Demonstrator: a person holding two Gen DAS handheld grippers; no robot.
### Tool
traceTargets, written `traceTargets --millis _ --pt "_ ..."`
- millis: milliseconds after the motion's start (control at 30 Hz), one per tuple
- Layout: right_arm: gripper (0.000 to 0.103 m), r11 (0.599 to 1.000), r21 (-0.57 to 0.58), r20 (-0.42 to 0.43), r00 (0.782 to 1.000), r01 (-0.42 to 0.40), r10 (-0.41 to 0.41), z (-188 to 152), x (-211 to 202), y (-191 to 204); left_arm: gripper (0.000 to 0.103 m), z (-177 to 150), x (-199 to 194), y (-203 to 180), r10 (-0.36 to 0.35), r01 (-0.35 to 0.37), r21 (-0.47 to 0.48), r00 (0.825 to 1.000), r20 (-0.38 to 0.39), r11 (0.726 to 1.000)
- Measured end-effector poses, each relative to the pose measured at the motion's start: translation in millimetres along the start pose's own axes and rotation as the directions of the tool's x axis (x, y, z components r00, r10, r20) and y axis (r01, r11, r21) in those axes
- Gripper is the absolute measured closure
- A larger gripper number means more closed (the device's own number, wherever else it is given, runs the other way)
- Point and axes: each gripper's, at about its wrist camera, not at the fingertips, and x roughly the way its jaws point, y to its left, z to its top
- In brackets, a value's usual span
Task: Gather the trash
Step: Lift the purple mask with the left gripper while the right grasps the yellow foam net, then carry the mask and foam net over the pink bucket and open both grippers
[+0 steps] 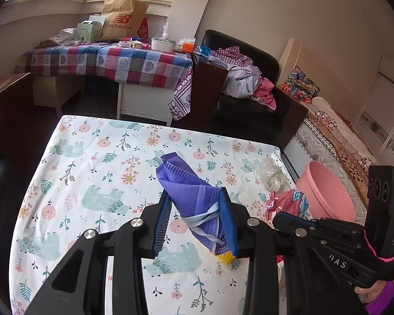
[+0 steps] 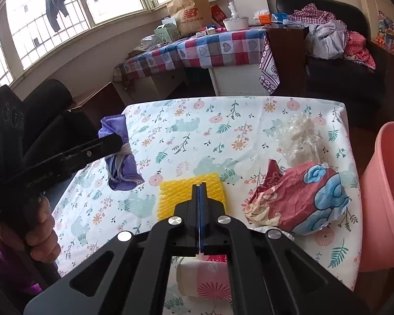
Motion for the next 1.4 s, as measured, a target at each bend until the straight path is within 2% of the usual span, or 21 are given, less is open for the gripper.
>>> traceTargets --millis 67,100,133,233,433,467,567,600,633,700,733,767,900,1033,1200,1400 --pt "0.085 1.000 0.011 -0.058 0.998 -0.020 0.021 1 8 6 0.067 -3 -5 5 0.004 -0.004 -0.002 1.000 0.004 1.000" --pt "0.068 0.999 0.009 -0.069 0.997 -0.034 0.035 0 12 11 0.067 -5 -9 8 0.007 -0.007 -0.005 1.000 0.007 1.000" --pt "0.059 0.999 -0.004 -0.069 0.997 -0.039 0.039 -2 14 17 0.067 -6 -12 10 0.009 -0.009 -0.008 1.000 0.009 1.000" --pt "0.056 0.996 -0.090 -0.092 0.996 -0.010 0.001 -5 28 40 0.067 -12 -20 20 0.019 -0.018 -0.024 1.000 0.010 1.000" --pt "0.056 0.975 -0.202 -0.160 0.979 0.095 -0.129 -11 63 60 0.067 -20 -33 37 0.034 -0.033 -0.053 0.999 0.008 0.998" --pt "0.056 0.968 -0.226 -0.143 0.979 0.111 -0.146 -11 64 63 0.067 -21 -35 40 0.033 -0.032 -0.058 0.999 0.008 0.998" --pt "0.056 0.963 -0.240 -0.146 0.976 0.120 -0.158 -10 67 64 0.067 -23 -38 43 0.027 -0.026 -0.072 1.000 0.008 0.997" --pt "0.060 0.964 -0.235 -0.145 0.976 0.126 -0.163 -9 67 61 0.067 -24 -39 42 0.024 -0.023 -0.072 1.000 0.008 0.997" --pt "0.074 0.962 -0.234 -0.140 0.974 0.143 -0.179 -8 66 58 0.067 -24 -39 41 0.021 -0.020 -0.069 1.000 0.009 0.997" --pt "0.080 0.970 -0.207 -0.140 0.977 0.127 -0.158 -7 63 49 0.067 -24 -40 37 0.016 -0.016 -0.061 1.000 0.013 0.998" --pt "0.092 0.976 -0.189 -0.138 0.981 0.112 -0.139 -6 60 46 0.067 -24 -40 35 0.012 -0.012 -0.057 1.000 0.014 0.998" --pt "0.099 0.978 -0.178 -0.134 0.981 0.112 -0.137 -5 58 44 0.067 -24 -41 34 0.010 -0.009 -0.053 1.000 0.017 0.999" --pt "0.099 0.993 -0.095 -0.081 0.994 0.071 -0.078 -3 35 34 0.067 -23 -45 28 0.008 -0.007 -0.043 1.000 0.023 0.999" --pt "0.099 0.998 -0.043 0.008 0.999 0.053 -0.053 2 0 24 0.067 -23 -48 24 0.011 -0.011 -0.035 1.000 0.028 0.999" --pt "0.099 0.999 0.013 0.118 0.992 0.044 -0.045 5 -48 6 0.067 -22 -50 15 0.006 -0.006 -0.019 1.000 0.031 1.000" --pt "0.099 0.996 0.080 0.212 0.976 0.029 -0.045 7 -87 -15 0.067 -19 -48 -1 -0.018 0.018 0.012 0.999 0.028 1.000"
